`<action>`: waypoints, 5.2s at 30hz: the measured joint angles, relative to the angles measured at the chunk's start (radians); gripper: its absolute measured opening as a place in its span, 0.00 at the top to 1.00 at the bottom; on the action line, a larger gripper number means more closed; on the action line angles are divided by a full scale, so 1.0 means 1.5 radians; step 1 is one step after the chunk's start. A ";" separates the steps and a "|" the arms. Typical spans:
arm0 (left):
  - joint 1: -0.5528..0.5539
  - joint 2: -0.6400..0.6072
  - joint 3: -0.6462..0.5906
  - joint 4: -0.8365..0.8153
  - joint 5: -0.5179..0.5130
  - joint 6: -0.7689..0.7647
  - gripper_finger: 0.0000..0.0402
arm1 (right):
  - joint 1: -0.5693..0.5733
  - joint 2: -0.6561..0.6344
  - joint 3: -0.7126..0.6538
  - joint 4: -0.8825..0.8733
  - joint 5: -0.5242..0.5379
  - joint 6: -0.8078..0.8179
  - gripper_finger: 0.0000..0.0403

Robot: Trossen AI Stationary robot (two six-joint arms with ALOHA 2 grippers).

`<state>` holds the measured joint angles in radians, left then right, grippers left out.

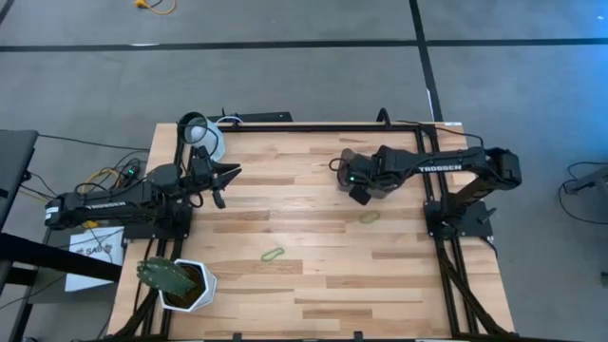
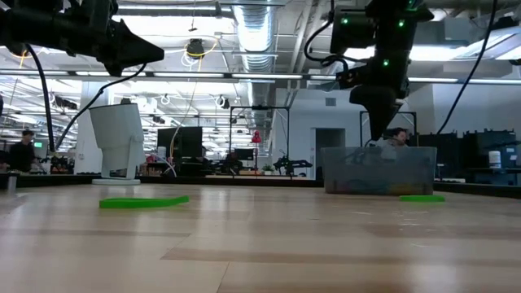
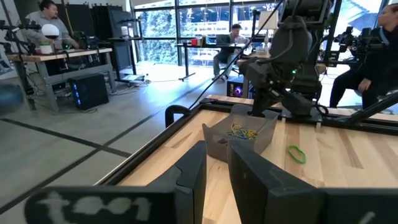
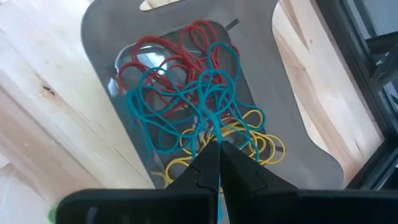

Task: Pick and place rubber bands into bin
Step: Put the blue rubber band into the black container, then put the green rubber band into the black container

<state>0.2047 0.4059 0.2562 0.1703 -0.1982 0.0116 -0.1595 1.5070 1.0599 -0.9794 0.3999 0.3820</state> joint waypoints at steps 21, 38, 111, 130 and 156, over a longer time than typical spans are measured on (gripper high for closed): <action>0.000 0.000 0.000 0.001 0.001 0.000 0.86 | -0.043 0.164 0.020 0.032 -0.023 -0.062 0.85; 0.000 0.000 0.000 -0.002 -0.007 0.003 0.86 | 0.030 -0.057 0.104 -0.022 -0.053 -0.070 0.85; 0.000 0.000 0.000 -0.030 -0.013 -0.068 0.86 | 0.122 0.142 -0.064 0.062 -0.268 0.001 0.76; 0.000 0.000 0.000 -0.031 -0.016 -0.068 0.86 | 0.211 0.143 0.015 -0.037 -0.215 0.258 0.76; -0.001 0.000 0.000 -0.028 -0.016 -0.070 0.86 | 0.221 0.229 0.007 0.029 -0.146 0.323 0.76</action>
<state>0.2039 0.4058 0.2562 0.1290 -0.2214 -0.0929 0.1725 1.8500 1.0711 -0.9353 0.1811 0.8664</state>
